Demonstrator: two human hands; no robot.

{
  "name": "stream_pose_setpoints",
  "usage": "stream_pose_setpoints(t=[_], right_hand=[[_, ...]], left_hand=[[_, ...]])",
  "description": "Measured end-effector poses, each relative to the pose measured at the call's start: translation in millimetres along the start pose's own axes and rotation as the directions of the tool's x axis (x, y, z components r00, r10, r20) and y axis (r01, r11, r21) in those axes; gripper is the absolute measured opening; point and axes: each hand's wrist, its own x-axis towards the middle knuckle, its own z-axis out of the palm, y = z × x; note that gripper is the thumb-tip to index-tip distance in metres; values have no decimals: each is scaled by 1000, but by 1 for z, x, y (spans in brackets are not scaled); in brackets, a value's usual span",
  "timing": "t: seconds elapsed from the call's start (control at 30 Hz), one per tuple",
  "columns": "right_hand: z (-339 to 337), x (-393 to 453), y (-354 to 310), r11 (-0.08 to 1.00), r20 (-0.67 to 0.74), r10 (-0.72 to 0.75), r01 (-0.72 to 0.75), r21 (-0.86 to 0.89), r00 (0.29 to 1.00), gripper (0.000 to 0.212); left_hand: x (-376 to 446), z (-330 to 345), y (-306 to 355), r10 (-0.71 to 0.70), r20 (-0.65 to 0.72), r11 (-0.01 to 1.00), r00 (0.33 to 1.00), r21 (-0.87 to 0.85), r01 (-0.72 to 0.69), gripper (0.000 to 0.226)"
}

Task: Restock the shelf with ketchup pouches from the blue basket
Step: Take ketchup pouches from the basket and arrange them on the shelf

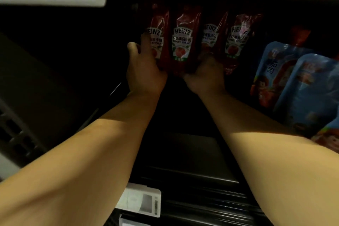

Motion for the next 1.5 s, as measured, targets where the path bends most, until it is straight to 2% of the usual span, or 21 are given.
stream_pose_setpoints(t=[0.03, 0.17, 0.23, 0.3, 0.37, 0.5, 0.57, 0.63, 0.67, 0.8, 0.87, 0.97, 1.03, 1.23, 1.33, 1.4, 1.5], right_hand=[[0, 2, -1, 999, -15, -31, 31, 5, 999, 75], [9, 11, -1, 998, -46, -68, 68, 8, 997, 49], [13, 15, 3, 994, -48, -43, 47, 98, 998, 40], [15, 18, 4, 987, -23, -27, 30, 156, 999, 42], [15, 18, 4, 992, 2, -35, 35, 117, 999, 47], [5, 10, 4, 995, -39, -35, 39, 94, 999, 38], [-5, -2, 3, 995, -79, 31, -23, 96, 996, 35], [-17, -13, 2, 984, -139, 133, -114, 135, 981, 22], [-24, -20, 1, 972, -161, 190, -162, 171, 968, 13], [-47, -48, -1, 942, -197, 299, -256, 218, 934, 18], [-55, -64, -4, 943, -215, 304, -260, 209, 928, 13], [-67, -85, -7, 944, -255, 310, -264, 199, 916, 21], [-74, -99, -12, 948, -278, 309, -272, 164, 909, 22], [-94, -160, -21, 958, -302, 254, -282, -55, 919, 4], [-108, -190, -16, 945, -345, 258, -310, -106, 903, 11], [-121, -209, -18, 970, -312, 237, -244, 17, 920, 7], [-146, -234, -20, 958, -236, 197, -137, 251, 951, 21]], left_hand=[[2, 2, -1, 4, 1, 1000, 1000, 1, -4, 85], [7, 8, -6, 6, 15, 1000, 1000, 16, -6, 73], [7, 10, -8, 17, 2, 1000, 1000, 13, -17, 69], [8, 11, -9, 12, 0, 1000, 1000, 13, -12, 67], [9, 9, -8, 6, 18, 1000, 1000, 19, -7, 65], [2, 1, -2, 3, 40, 999, 999, -45, -1, 52], [-4, -9, 0, -6, 25, 994, 1000, -111, 9, 44], [-10, -21, -1, -10, 17, 991, 1000, -136, 12, 34], [-14, -28, -3, -21, 37, 991, 999, -131, 25, 28], [-32, -49, -7, -88, 174, 988, 981, -107, 108, 13], [-39, -60, -7, -123, 222, 977, 967, -146, 158, 16], [-46, -71, -3, -121, 297, 970, 947, -167, 176, 22], [-47, -75, -1, -127, 322, 962, 938, -192, 196, 23], [-54, -75, 4, -103, 411, 959, 906, -200, 199, 22], [-60, -78, 4, -42, 518, 983, 854, -130, 128, 25], [-67, -88, 3, -5, 532, 983, 847, -154, 103, 26], [-80, -113, -3, -28, 495, 937, 868, -291, 196, 17]])
